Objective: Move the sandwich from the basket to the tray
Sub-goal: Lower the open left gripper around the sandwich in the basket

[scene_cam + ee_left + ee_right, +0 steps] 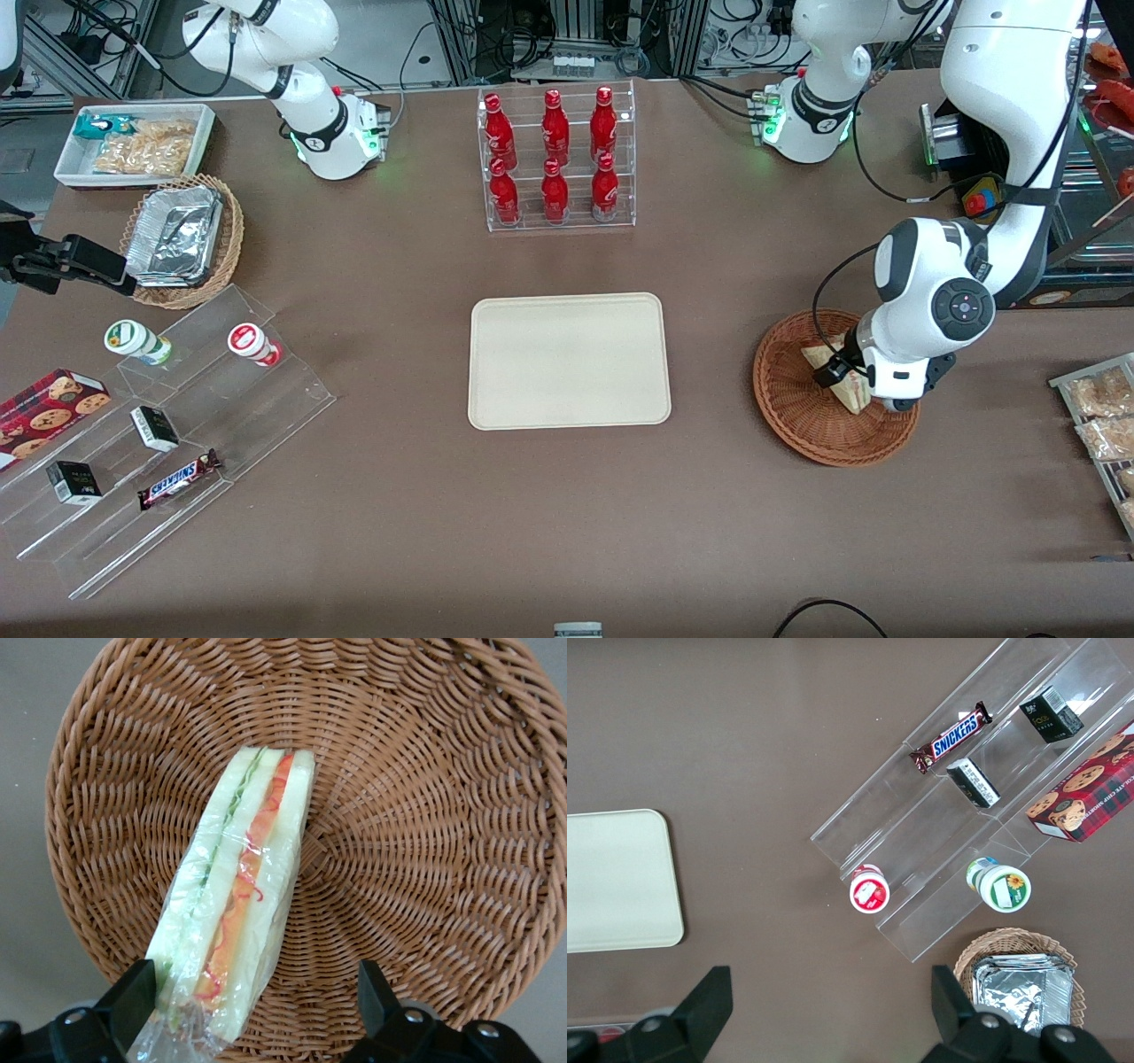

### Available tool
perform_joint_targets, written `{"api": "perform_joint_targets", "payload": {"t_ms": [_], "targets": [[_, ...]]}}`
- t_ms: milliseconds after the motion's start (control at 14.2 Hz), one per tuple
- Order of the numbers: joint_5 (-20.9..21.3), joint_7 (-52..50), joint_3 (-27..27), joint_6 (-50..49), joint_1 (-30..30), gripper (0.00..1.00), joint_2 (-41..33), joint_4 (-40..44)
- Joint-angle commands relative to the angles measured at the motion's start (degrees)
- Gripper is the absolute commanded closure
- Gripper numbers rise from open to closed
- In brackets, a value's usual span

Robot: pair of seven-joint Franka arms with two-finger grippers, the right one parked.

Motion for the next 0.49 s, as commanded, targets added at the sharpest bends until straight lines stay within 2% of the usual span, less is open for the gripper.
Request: {"api": "perform_joint_targets", "payload": {"t_ms": [0,423], "targets": [[0.88,-3.23,-0.16,0.17,0.01,0.0,-0.11,1.75],[1.06,-2.97,0.1,-3.09,0.09,0.0,-0.19,4.15]]}}
